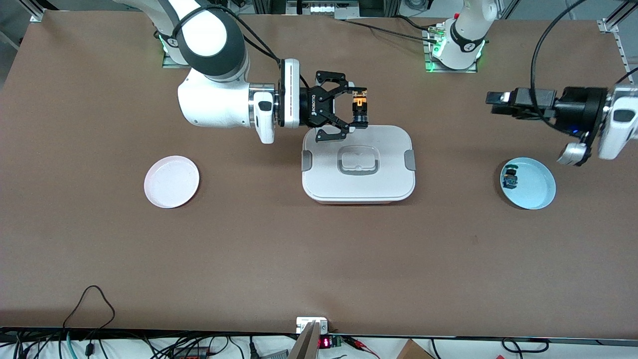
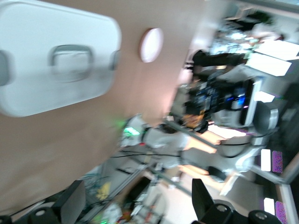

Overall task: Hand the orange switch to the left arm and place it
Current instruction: 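Hold the switch with the right gripper while the left gripper reaches it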

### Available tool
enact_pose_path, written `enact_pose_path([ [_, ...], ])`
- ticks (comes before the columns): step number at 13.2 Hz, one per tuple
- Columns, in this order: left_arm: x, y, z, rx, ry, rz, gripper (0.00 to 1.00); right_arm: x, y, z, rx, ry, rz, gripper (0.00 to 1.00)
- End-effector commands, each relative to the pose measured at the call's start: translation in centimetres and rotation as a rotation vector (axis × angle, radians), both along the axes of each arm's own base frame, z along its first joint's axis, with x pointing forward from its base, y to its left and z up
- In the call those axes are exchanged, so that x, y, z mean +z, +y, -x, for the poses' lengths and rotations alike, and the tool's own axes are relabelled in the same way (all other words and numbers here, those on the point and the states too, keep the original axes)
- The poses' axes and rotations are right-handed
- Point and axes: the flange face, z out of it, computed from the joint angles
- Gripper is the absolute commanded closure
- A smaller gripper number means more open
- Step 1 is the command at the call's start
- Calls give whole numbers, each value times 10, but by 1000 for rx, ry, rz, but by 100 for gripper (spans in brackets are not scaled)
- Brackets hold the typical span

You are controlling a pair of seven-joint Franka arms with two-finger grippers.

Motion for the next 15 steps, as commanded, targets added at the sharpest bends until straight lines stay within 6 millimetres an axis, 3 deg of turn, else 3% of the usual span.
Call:
enact_pose_path([
  [1, -9, -33, 1, 73, 3, 120, 0, 6, 3, -2, -15, -9, -21, 100],
  [5, -32, -108, 17, 222, 43, 189, 0, 6, 3, -2, -15, -6, -21, 100],
  [9, -33, -161, 24, 243, 18, 169, 0, 5, 3, -3, -17, -5, -23, 100],
  [15, -44, -194, 39, 202, 57, 164, 0, 2, 0, -4, -17, -9, -20, 100],
])
